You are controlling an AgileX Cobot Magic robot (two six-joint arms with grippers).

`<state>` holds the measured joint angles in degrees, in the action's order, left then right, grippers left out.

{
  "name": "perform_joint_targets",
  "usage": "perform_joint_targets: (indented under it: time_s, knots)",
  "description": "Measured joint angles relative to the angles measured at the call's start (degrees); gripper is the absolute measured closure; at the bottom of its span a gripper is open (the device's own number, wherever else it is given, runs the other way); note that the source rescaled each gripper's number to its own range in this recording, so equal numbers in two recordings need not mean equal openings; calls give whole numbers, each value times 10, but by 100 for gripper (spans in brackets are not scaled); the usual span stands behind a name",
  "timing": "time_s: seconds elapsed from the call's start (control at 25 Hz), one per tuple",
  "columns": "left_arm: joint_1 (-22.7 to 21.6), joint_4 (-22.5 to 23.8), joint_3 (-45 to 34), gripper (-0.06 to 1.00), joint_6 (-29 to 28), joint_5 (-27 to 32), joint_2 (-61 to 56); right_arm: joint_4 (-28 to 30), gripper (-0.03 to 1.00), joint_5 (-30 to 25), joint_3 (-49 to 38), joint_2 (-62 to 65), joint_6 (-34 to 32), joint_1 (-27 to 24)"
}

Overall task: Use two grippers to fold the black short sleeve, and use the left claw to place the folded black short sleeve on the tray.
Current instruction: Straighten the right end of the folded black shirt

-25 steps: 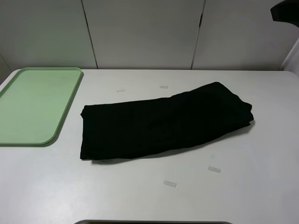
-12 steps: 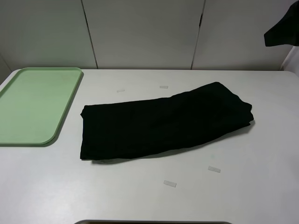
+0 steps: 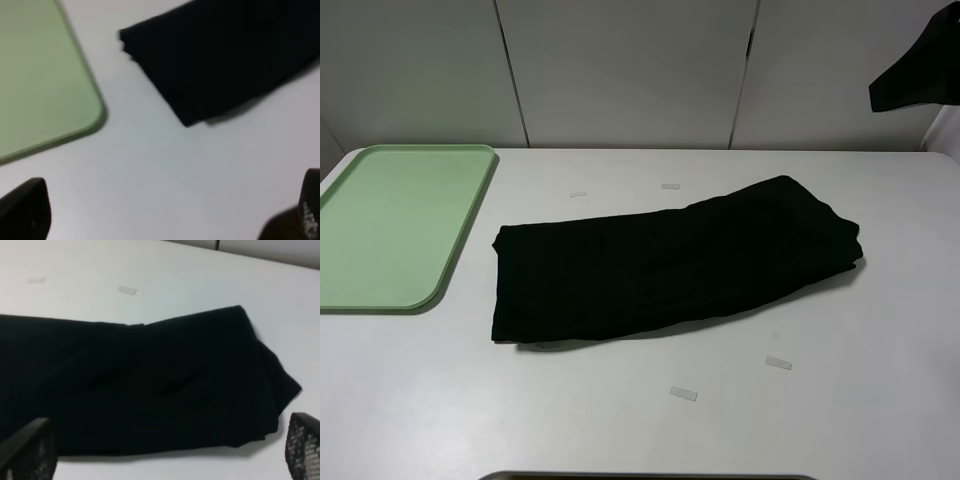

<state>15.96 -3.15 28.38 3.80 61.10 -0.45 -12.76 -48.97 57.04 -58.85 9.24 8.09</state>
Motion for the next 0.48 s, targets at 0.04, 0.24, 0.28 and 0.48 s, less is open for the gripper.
perform_joint_targets:
  time_s: [0.04, 0.24, 0.28, 0.48]
  knots:
    - [-19, 0, 0, -6, 0, 0, 0, -2, -3, 0, 0, 0, 0, 0]
    - [-85, 0, 0, -6, 0, 0, 0, -9, -3, -1, 0, 0, 0, 12]
    - [-89, 0, 0, -6, 0, 0, 0, -9, -3, -2, 0, 0, 0, 20]
    - [-94, 0, 0, -6, 1, 0, 0, -9, -3, -3, 0, 0, 0, 52]
